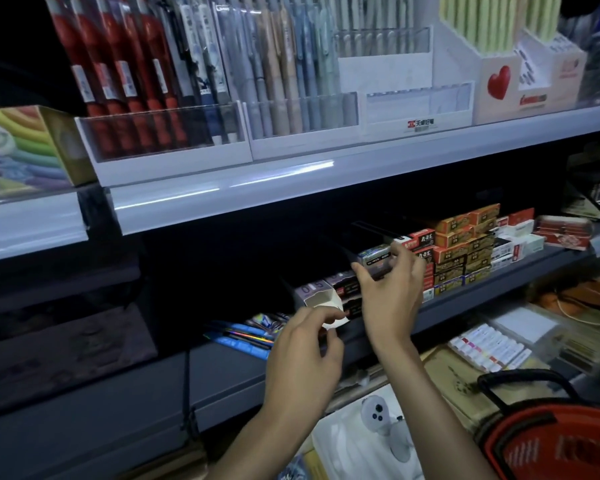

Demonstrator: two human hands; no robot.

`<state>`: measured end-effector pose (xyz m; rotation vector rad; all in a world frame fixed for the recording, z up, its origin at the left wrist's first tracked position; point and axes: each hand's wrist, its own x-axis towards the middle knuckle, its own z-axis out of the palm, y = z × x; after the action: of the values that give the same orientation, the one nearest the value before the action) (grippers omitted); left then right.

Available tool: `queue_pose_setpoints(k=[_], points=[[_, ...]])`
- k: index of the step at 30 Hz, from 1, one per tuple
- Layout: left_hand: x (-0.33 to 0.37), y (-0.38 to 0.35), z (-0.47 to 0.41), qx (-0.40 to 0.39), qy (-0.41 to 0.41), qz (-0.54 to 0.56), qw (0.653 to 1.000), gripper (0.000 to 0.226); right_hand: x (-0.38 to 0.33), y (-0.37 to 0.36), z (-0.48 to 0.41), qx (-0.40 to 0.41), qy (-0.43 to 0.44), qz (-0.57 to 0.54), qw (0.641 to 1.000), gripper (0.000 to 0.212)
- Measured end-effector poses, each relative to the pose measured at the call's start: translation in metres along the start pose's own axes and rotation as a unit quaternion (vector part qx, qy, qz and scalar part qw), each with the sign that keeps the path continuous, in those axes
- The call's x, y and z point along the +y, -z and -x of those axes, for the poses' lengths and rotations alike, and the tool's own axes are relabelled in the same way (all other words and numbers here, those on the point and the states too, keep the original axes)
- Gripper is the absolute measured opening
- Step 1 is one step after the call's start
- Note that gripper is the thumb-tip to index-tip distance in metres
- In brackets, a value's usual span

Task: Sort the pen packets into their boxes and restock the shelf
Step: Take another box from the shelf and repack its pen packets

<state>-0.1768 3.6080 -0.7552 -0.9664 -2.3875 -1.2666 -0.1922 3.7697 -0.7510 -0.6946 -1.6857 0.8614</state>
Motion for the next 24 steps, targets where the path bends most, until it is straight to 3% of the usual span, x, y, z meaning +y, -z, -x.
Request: queue_pose_setpoints(k=[2, 5, 8, 11, 13, 20, 24], points=[[-0.002, 0.003, 0.002, 0.002, -0.008, -0.031, 1.000, 0.024, -0.003, 0.001, 0.006, 0.004, -0.008, -0.006, 1.000, 0.065], [-0.006, 0.009, 0.001, 0.020, -0.002, -0.069, 0.997, 0.025, -0.010, 0.008, 0.022, 0.020, -0.016, -0.014, 1.000, 0.033], [-0.012, 0.015, -0.002, 0.040, 0.015, -0.073, 0.996, 0.023, -0.011, 0.016, 0.036, -0.035, -0.090, -0.035, 0.995, 0.013], [-0.016, 0.020, -0.002, 0.046, 0.022, -0.067, 0.996, 0.020, -0.012, 0.020, 0.050, -0.153, -0.113, -0.005, 0.982, 0.023], [-0.017, 0.023, -0.001, 0.044, 0.027, -0.065, 0.997, 0.020, -0.012, 0.018, 0.055, -0.190, -0.098, 0.029, 0.976, 0.026], [-0.024, 0.033, 0.007, 0.027, 0.009, -0.105, 0.994, 0.025, -0.014, 0.003, 0.064, -0.131, -0.076, 0.012, 0.988, 0.011], [-0.033, 0.047, 0.004, 0.029, -0.051, -0.188, 0.980, 0.048, -0.008, 0.009, 0.061, -0.100, -0.084, -0.060, 0.990, 0.018]])
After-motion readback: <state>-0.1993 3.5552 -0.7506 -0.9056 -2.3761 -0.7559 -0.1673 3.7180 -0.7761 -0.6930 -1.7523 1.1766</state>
